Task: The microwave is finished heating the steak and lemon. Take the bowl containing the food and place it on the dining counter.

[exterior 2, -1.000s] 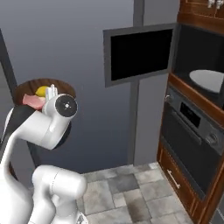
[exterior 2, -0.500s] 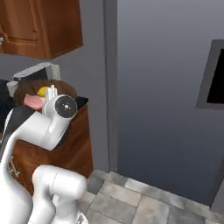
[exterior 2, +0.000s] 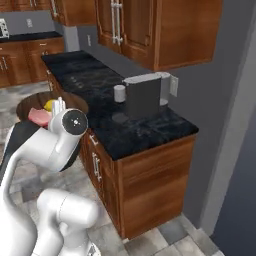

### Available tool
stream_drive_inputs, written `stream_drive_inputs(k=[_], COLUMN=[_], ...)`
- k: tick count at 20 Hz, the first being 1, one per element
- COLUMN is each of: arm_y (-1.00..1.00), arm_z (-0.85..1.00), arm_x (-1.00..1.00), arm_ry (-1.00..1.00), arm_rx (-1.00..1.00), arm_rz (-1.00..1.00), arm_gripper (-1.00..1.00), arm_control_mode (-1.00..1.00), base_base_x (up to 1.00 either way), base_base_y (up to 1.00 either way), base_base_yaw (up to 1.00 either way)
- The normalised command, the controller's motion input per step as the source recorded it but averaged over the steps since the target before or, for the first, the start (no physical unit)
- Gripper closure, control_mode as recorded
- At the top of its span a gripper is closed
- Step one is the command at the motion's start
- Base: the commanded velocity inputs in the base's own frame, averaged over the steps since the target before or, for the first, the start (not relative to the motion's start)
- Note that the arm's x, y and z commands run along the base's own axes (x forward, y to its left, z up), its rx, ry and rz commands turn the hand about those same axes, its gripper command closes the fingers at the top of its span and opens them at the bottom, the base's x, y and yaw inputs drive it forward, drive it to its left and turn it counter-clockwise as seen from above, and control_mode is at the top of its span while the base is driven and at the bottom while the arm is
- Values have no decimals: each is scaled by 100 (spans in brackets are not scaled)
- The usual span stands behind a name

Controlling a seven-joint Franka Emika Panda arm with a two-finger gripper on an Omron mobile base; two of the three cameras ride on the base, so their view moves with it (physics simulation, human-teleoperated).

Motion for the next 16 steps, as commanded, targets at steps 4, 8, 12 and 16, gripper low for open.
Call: stream_drive_inputs(k=[4,8,12,16], arm_y=[0,0,0,0], arm_z=[0,0,0,0], arm_x=[0,0,0,0], arm_ry=[0,0,0,0], arm_rx=[0,0,0,0], arm_rz=[0,0,0,0], arm_gripper=[100,100,100,100], arm_control_mode=[100,100,100,100], base_base_x=[-3,0,1,40], base_base_y=[-13,-6,-2,0], base_base_yaw=[100,97,77,61])
